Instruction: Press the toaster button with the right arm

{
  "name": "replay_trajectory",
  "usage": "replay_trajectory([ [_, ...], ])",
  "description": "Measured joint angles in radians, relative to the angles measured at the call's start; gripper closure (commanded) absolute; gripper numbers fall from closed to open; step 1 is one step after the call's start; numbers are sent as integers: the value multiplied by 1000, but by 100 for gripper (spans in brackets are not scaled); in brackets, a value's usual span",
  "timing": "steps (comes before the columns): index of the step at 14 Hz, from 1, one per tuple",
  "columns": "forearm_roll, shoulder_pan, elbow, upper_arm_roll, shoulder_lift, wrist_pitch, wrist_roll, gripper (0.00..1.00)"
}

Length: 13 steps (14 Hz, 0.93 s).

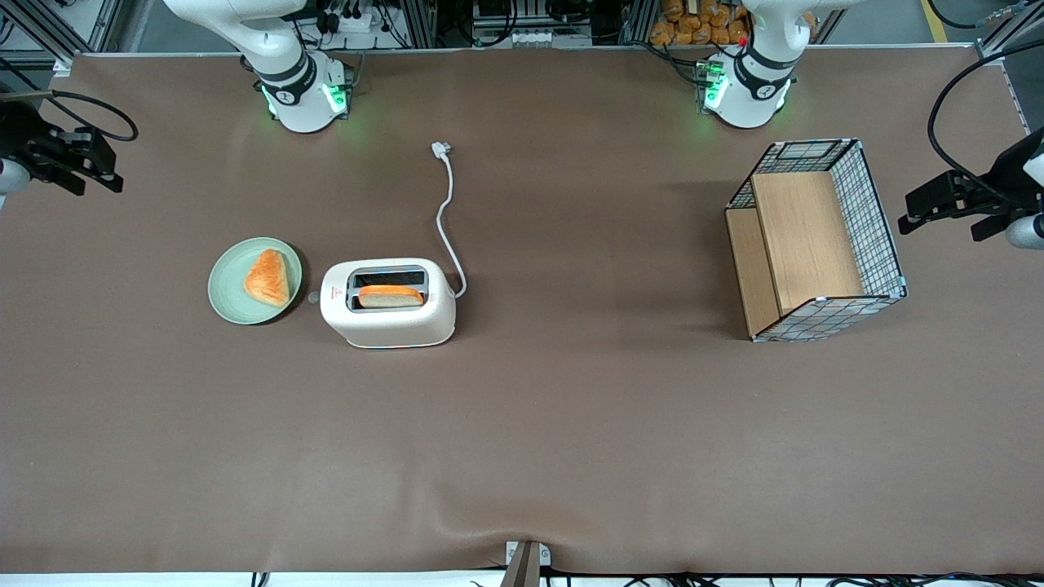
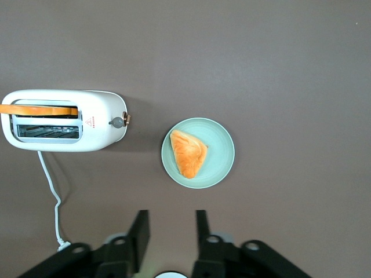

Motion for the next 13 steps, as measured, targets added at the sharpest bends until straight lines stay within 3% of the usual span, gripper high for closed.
replay_trajectory([
  [6,9,0,0,0,17,2,0,100],
  [13,170,0,-7,-7,96,13,0,100],
])
